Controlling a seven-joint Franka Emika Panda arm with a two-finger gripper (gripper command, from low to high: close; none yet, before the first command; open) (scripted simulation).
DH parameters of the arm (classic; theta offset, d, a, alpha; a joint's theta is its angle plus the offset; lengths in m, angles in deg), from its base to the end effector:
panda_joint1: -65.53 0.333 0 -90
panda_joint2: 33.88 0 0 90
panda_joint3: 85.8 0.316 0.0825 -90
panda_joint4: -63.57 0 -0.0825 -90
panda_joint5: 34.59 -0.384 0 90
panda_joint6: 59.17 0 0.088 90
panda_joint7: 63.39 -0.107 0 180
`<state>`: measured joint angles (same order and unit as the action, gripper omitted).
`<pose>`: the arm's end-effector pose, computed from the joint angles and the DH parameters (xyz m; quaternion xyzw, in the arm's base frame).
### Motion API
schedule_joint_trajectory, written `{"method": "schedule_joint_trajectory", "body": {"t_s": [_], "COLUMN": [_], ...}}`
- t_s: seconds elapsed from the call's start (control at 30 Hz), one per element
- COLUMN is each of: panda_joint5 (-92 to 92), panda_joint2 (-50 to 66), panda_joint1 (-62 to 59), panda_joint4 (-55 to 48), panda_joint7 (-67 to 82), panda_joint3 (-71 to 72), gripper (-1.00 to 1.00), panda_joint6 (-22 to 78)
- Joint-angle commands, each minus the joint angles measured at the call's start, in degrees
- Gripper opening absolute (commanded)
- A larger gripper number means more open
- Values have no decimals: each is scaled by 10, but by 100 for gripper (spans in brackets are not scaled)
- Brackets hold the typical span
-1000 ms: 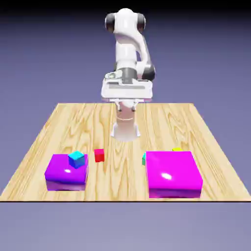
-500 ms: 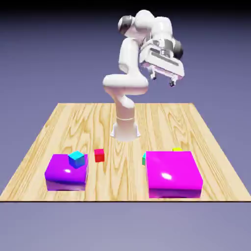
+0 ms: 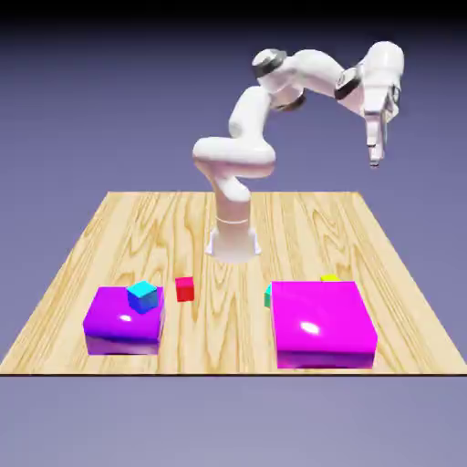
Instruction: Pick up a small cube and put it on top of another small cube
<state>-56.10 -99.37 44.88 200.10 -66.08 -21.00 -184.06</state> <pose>0.2491 0.3698 0.4939 0.8970 0.2127 0.3160 0.2242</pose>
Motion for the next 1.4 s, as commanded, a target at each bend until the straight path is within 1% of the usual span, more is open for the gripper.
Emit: {"method": "schedule_joint_trajectory", "body": {"t_s": [0.0, 0.7, 0.73, 0.83, 0.87, 0.9, 1.0, 1.03, 1.37], "panda_joint5": [-7, -150, -150, -197, -197, -197, -149, -154, -303], "panda_joint2": [-11, -229, -229, -250, -250, -250, -224, -212, -150], "panda_joint1": [-7, -149, -149, -145, -145, -145, -145, -130, 59], "panda_joint4": [-8, -171, -171, -122, -122, -122, -173, -169, 39], "panda_joint7": [13, 277, 277, 282, 282, 282, 273, 270, 395], "panda_joint3": [21, 451, 451, 507, 507, 507, 444, 435, 498], "gripper": [0, 0, 0, 0, -100, -100, -100, -100, -100], "panda_joint6": [16, 342, 342, 279, 279, 279, 341, 328, 92]}}
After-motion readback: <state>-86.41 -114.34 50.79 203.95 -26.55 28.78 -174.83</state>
